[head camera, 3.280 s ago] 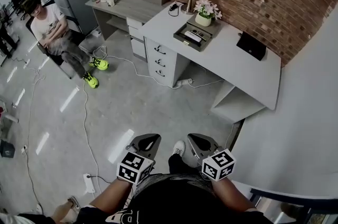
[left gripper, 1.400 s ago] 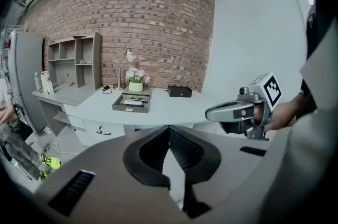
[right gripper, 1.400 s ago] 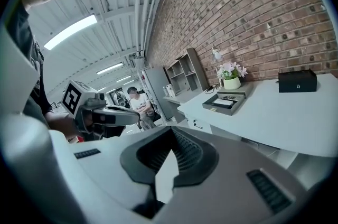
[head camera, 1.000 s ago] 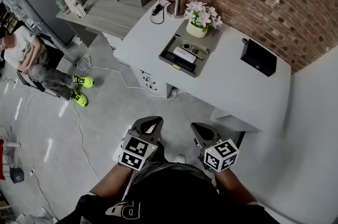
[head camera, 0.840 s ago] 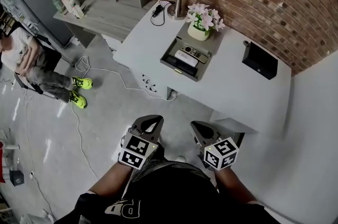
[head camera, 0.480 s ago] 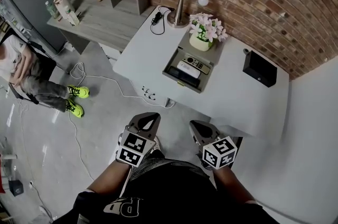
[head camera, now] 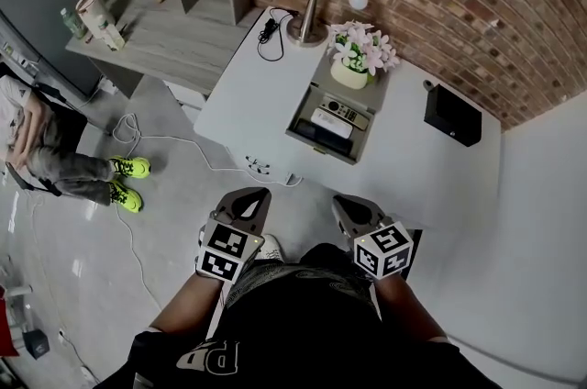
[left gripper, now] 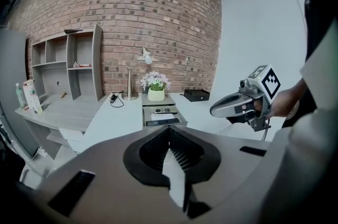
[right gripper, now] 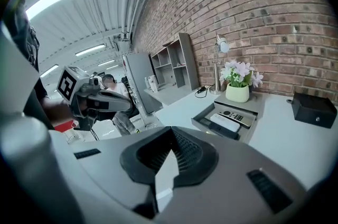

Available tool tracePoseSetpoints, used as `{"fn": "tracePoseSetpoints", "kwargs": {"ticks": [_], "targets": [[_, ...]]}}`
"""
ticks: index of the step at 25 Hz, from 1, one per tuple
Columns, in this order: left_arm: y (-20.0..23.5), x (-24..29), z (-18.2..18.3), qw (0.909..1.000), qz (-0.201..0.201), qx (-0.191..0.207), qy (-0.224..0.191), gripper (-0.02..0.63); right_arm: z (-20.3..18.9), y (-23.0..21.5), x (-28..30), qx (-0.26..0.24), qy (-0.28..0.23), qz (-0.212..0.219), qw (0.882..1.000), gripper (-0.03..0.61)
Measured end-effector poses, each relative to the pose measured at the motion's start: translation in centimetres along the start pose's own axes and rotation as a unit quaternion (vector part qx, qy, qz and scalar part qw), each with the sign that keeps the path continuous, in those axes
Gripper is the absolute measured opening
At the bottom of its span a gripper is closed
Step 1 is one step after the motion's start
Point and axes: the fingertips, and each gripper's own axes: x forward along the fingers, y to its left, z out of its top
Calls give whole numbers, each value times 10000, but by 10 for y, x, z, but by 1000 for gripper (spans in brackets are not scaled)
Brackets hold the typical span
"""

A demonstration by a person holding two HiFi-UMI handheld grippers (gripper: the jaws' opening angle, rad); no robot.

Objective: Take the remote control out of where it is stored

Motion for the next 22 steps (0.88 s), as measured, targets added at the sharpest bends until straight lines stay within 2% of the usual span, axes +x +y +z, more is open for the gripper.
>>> {"fn": "tracePoseSetpoints", "kwargs": {"ticks": [10,22], "targets": [[16,34,15,10000,18,2,37,7,20,-32,30,-469,263,-100,9985,5],[43,93,55,9993,337,-54,180,7,46,-95,69,-688,437,320,9962,5]]}}
